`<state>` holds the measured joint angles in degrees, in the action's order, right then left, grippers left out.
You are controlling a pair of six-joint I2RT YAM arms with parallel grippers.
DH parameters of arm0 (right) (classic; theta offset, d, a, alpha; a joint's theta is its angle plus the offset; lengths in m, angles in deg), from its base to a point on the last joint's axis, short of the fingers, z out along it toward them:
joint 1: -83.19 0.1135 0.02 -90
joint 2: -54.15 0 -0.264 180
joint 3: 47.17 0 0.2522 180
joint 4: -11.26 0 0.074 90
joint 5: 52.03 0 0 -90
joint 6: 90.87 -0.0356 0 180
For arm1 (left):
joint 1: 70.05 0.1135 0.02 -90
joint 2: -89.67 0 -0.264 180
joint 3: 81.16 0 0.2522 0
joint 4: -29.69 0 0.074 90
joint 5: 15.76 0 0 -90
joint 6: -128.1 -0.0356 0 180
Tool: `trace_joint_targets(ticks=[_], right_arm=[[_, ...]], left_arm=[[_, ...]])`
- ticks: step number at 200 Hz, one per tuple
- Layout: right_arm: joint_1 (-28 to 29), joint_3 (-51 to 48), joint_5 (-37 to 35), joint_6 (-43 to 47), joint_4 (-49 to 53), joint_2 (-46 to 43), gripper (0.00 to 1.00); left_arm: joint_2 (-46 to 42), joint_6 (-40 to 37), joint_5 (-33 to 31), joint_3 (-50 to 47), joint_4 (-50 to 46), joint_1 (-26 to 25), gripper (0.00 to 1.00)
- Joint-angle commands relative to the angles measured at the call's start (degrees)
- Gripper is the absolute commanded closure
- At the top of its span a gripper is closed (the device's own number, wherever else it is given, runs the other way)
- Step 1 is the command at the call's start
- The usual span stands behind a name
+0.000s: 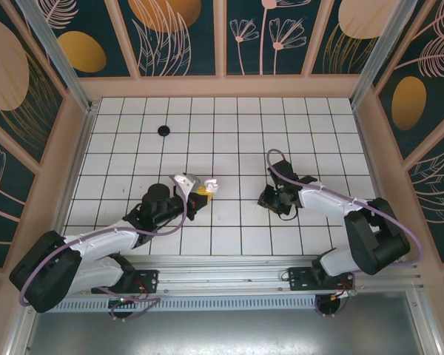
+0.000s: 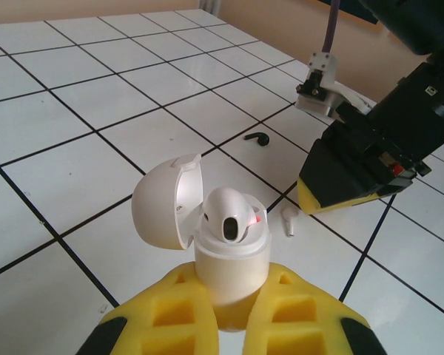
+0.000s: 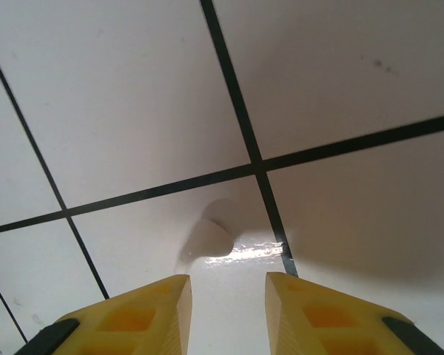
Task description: Insert the wireless bluetooth earbuds into the charging case
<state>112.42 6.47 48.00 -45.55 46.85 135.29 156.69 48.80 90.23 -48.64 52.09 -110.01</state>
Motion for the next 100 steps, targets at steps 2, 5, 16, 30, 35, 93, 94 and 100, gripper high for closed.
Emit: trace_joint_targets(ticks=[2, 5, 16, 30, 35, 93, 94, 100], right_arm=[[0.3, -1.6, 0.9, -3.6, -5.1, -0.9, 0.67], [0.3, -1.7, 0.8, -3.7, -5.3, -0.8, 0.67], [0.3, -1.7, 0.5, -3.9, -5.8, -0.5, 0.67], [0.3, -1.4, 0.5, -3.9, -6.1, 0.1, 0.67], [0.3, -1.3, 0.4, -3.8, -6.2, 0.3, 0.67], [0.6, 0.1, 0.2, -3.6, -5.9, 2.5, 0.67], [0.6, 0.1, 0.1, -3.6, -5.9, 2.5, 0.67], [0.6, 0.1, 0.0, -3.6, -5.8, 2.6, 0.67]], left_arm=[[0.3, -1.1, 0.6, 1.7, 0.6, 0.1, 1.00], [0.3, -1.1, 0.6, 1.7, 0.6, 0.1, 1.00], [0.2, -1.3, 0.6, 1.7, 0.5, 0.1, 1.00], [0.1, -1.4, 0.5, 1.6, 0.4, 0.1, 1.00], [0.0, -1.4, 0.4, 1.4, 0.4, 0.1, 1.00], [0.0, -1.6, 0.4, 1.5, 0.1, 0.1, 1.00], [0.0, -1.6, 0.4, 1.5, 0.1, 0.1, 1.00], [0.0, -1.7, 0.3, 1.4, 0.1, 0.1, 1.00]])
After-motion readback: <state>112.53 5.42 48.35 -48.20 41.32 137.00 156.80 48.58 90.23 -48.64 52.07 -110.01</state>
